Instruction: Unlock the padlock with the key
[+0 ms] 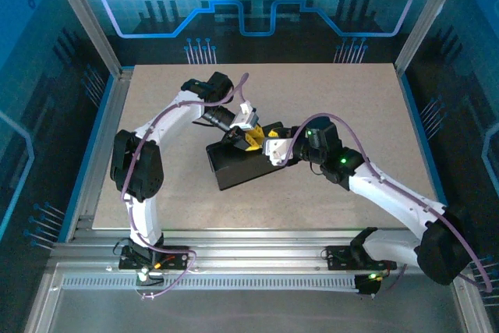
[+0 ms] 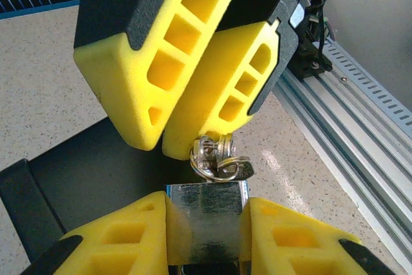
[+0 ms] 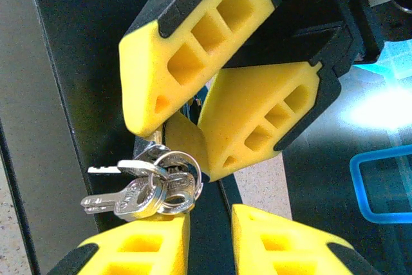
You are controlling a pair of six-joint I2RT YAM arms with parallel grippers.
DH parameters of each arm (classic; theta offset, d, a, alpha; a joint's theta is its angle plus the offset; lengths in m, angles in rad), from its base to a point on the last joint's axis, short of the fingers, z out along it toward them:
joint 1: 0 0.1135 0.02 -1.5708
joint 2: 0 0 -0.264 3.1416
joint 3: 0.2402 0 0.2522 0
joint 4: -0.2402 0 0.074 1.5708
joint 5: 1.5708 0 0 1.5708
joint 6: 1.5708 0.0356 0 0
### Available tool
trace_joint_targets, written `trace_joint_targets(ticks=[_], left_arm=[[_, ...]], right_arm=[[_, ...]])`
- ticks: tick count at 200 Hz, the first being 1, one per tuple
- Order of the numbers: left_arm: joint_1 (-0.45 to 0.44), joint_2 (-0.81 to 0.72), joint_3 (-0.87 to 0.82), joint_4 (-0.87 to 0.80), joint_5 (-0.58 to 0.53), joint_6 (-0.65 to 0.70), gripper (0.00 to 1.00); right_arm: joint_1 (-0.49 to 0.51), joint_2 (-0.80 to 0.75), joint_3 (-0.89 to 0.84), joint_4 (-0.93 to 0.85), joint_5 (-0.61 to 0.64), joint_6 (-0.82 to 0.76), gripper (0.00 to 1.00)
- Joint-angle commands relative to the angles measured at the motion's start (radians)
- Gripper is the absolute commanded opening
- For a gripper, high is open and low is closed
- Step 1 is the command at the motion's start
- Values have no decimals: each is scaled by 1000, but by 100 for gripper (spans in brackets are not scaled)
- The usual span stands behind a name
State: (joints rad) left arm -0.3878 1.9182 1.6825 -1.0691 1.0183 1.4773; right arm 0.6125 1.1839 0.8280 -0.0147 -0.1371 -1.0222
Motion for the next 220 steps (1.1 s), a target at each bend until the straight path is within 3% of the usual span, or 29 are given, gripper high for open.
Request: trace_joint_targets(ticks=[1,118,174,220], left_arm=[[11,-8,45,-10,101,49,0],[14,9,73,-60,115,76,0],[14,20,87,-101,122,102,0],[13,19,88,-104,121,104,0]], right_arm=[[27,-17,-11,2,-33,7,25],[94,-20,-22,13,-15,-16,26],[138,-15,-52,107,30,-28,26],[130,-6,-40,80,62,-43,21]])
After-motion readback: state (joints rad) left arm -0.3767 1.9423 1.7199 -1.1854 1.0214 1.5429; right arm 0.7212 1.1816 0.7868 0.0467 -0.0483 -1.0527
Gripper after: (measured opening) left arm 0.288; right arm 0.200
